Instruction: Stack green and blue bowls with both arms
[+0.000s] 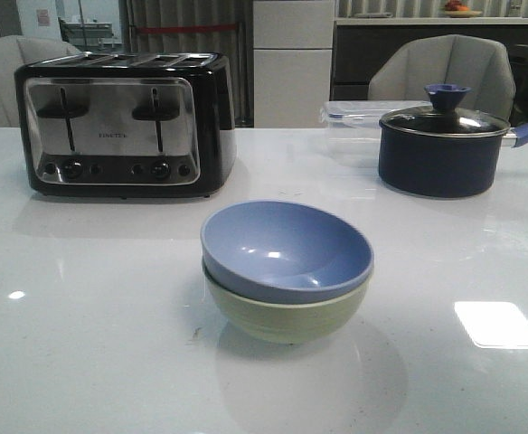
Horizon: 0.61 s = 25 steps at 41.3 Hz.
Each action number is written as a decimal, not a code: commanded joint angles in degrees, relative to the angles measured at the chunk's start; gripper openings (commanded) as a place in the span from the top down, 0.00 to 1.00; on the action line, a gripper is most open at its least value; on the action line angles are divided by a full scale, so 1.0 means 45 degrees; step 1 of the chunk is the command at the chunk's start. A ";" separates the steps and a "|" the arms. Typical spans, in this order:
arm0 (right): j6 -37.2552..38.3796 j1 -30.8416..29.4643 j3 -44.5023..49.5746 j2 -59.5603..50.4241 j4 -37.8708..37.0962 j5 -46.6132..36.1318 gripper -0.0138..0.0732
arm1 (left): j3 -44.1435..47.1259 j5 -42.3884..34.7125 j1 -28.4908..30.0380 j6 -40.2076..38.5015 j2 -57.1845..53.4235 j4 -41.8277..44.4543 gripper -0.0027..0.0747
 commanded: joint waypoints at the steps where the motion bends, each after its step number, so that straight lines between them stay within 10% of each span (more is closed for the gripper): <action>1: -0.0108 -0.0015 -0.0358 -0.0191 -0.0140 -0.0685 0.62 | -0.0333 -0.1124 -0.0038 -0.0051 -0.0059 -0.0028 0.62; 8: -0.0108 -0.0015 -0.0358 -0.0191 -0.0140 -0.0685 0.78 | -0.0333 -0.1155 -0.0038 -0.0051 -0.0059 -0.0085 0.84; 25: -0.0108 -0.0015 -0.0358 -0.0191 -0.0140 -0.0671 0.78 | -0.0333 -0.1155 -0.0038 -0.0051 -0.0059 -0.0085 0.85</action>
